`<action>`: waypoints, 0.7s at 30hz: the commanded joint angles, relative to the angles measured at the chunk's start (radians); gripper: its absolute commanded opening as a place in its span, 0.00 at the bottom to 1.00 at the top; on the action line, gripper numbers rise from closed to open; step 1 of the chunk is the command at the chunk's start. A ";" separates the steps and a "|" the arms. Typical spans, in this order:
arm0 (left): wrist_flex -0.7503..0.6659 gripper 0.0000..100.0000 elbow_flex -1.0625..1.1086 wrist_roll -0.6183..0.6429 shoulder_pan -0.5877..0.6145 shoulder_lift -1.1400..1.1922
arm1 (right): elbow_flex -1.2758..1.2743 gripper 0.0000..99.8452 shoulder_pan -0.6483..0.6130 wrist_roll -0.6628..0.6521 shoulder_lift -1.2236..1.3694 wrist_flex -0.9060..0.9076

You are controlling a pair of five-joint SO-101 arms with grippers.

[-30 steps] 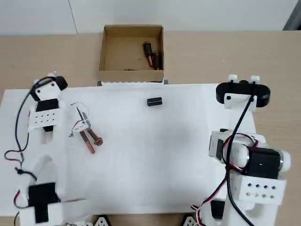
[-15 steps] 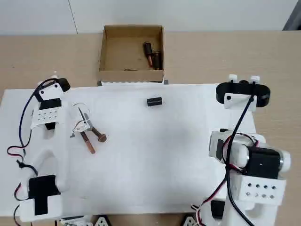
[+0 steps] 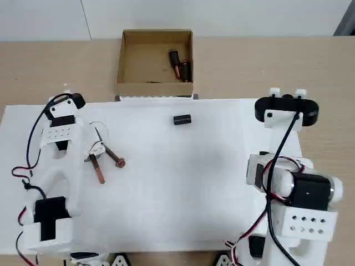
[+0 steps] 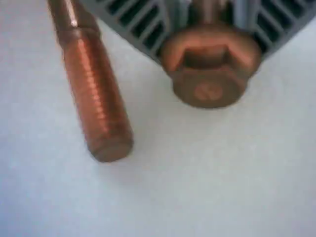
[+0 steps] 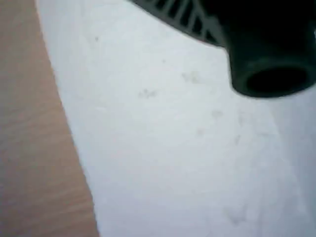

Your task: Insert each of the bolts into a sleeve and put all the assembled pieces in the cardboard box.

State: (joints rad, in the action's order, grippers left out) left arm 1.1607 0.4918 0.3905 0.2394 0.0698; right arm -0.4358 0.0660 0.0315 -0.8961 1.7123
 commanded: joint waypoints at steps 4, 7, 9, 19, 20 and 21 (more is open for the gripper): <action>-0.005 0.01 -0.013 0.003 0.000 -0.002 | 0.003 0.00 0.004 0.026 -0.010 -0.019; -0.005 0.01 -0.019 0.003 -0.002 -0.003 | 0.003 0.00 0.002 0.026 -0.010 -0.019; 0.012 0.00 -0.041 0.003 -0.002 -0.012 | 0.005 0.00 0.002 0.026 -0.016 -0.019; 0.167 0.00 -0.142 -0.003 -0.130 -0.318 | 0.011 0.00 0.001 0.020 -0.021 -0.018; 0.178 0.00 -0.142 -0.003 -0.153 -0.361 | 0.011 0.00 0.001 0.020 -0.021 -0.018; 0.187 0.00 -0.142 -0.003 -0.175 -0.400 | 0.011 0.00 0.002 0.020 -0.021 -0.018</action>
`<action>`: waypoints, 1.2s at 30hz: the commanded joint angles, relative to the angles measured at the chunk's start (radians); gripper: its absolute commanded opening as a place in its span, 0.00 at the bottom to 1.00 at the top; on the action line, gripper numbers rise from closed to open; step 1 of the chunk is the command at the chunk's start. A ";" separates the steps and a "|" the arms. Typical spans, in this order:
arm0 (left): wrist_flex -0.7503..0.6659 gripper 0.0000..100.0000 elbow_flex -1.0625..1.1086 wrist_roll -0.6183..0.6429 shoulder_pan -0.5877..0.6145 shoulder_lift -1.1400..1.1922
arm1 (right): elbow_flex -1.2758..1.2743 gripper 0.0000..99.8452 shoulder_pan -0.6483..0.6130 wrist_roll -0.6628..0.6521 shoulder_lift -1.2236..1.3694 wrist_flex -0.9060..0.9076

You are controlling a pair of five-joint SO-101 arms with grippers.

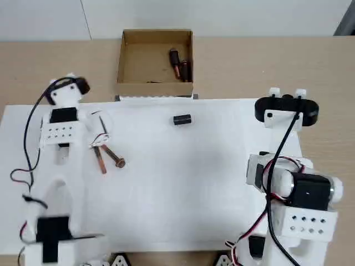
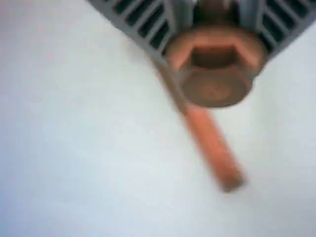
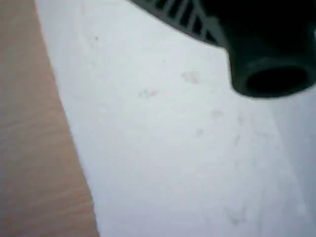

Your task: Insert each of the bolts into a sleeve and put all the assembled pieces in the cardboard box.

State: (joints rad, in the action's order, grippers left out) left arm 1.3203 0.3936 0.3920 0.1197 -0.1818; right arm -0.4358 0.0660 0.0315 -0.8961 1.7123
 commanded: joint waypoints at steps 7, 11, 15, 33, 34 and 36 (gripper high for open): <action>0.071 0.00 -0.041 -0.005 -0.167 -0.382 | 0.011 0.00 0.001 0.020 -0.065 -0.022; 0.072 0.00 0.021 -0.006 -0.207 -0.502 | 0.005 0.00 0.001 0.011 -0.170 -0.084; 0.023 0.00 0.162 -0.006 -0.238 -0.644 | -0.068 0.00 0.001 -0.021 -0.260 -0.193; -0.244 0.00 0.611 0.043 -0.241 -1.249 | -0.552 0.00 -0.378 -0.015 -0.503 -0.636; -0.255 0.00 0.625 0.048 -0.242 -1.275 | -0.572 0.00 -0.390 -0.012 -0.513 -0.650; -0.284 0.00 0.661 0.048 -0.242 -1.329 | -0.609 0.00 -0.404 0.003 -0.542 -0.673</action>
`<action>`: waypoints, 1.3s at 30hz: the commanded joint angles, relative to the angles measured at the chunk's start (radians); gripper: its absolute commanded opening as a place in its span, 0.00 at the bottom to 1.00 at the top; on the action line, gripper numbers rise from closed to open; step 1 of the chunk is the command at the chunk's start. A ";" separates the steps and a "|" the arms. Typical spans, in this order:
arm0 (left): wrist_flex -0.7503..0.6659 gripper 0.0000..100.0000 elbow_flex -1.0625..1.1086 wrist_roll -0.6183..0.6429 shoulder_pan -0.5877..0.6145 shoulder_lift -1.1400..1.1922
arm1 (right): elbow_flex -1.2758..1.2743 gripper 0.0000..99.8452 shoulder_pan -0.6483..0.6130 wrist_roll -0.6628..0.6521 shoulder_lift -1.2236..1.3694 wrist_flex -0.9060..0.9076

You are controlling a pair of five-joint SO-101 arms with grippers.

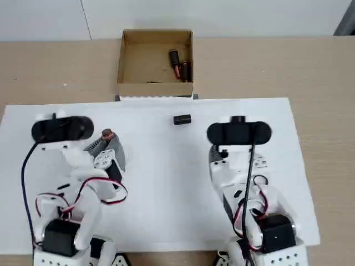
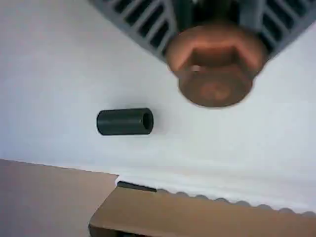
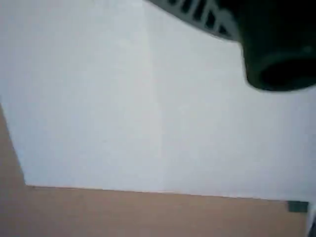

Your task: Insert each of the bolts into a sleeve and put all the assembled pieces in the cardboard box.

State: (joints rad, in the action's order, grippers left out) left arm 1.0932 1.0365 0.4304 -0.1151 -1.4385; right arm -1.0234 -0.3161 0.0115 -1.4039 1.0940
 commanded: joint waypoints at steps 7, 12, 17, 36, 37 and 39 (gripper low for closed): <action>-0.086 0.00 0.165 0.009 -0.043 -0.262 | -0.189 0.00 -0.124 0.023 -0.179 -0.093; -0.084 0.00 0.255 0.009 -0.112 -0.391 | -0.293 0.00 -0.199 0.018 -0.335 -0.091; -0.104 0.00 0.262 0.014 -0.117 -0.379 | -0.362 0.00 -0.269 0.017 -0.410 -0.091; -0.269 0.00 0.283 0.129 -0.226 -0.377 | -0.463 0.00 -0.443 0.017 -0.398 -0.153; -0.273 0.00 0.289 0.129 -0.227 -0.377 | -0.476 0.00 -0.444 0.017 -0.398 -0.177; -0.292 0.00 0.303 0.129 -0.229 -0.377 | -0.494 0.00 -0.450 0.015 -0.398 -0.232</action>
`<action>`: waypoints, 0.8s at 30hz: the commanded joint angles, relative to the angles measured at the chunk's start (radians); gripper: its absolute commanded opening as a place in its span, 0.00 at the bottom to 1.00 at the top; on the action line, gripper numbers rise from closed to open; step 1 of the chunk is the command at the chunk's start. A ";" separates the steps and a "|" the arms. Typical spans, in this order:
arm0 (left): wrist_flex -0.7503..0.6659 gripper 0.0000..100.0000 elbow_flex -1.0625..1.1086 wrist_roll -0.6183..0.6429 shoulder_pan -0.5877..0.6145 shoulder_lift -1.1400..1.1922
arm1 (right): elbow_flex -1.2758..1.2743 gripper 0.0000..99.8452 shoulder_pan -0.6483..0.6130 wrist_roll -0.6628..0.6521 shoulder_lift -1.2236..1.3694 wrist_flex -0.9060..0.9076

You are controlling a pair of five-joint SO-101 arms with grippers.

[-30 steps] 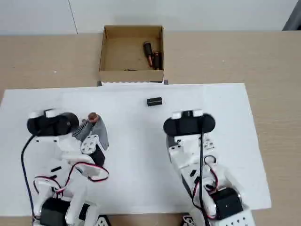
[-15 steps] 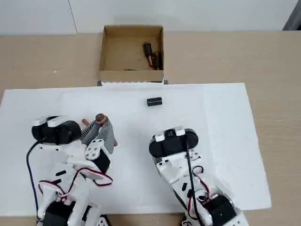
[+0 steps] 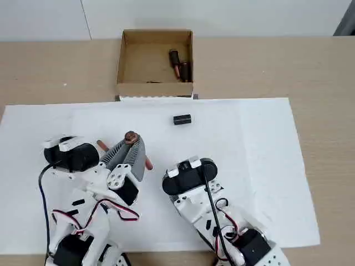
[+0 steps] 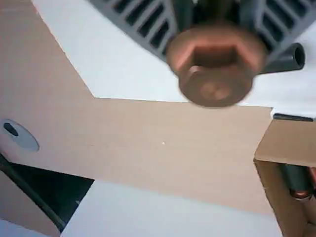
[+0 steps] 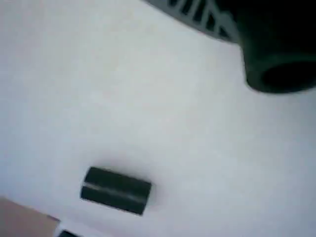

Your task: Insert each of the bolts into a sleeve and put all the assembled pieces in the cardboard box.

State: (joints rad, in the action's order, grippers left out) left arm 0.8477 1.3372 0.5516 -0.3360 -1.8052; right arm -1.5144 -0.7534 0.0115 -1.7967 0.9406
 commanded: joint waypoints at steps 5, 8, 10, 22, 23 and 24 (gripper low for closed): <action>-0.051 0.00 0.002 0.008 -0.037 -0.011 | -0.054 0.00 -0.048 -0.074 -0.005 -0.170; -0.051 0.00 0.002 0.008 -0.074 -0.011 | -0.060 0.00 -0.059 -0.080 -0.005 -0.209; -0.051 0.00 0.002 0.008 -0.081 -0.011 | -0.060 0.00 -0.059 -0.081 -0.005 -0.214; -0.058 0.00 0.030 0.049 -0.077 -0.011 | -0.051 0.00 -0.061 -0.083 -0.005 -0.214; -0.068 0.00 0.041 0.049 -0.075 -0.011 | -0.051 0.00 -0.061 -0.083 -0.005 -0.214; -0.077 0.00 0.047 0.049 -0.075 -0.011 | -0.051 0.00 -0.061 -0.083 -0.005 -0.214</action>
State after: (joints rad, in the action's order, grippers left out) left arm 0.8124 1.3786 0.5946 -0.4112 -1.8052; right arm -1.5835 -0.8055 -0.0637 -1.7967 0.7549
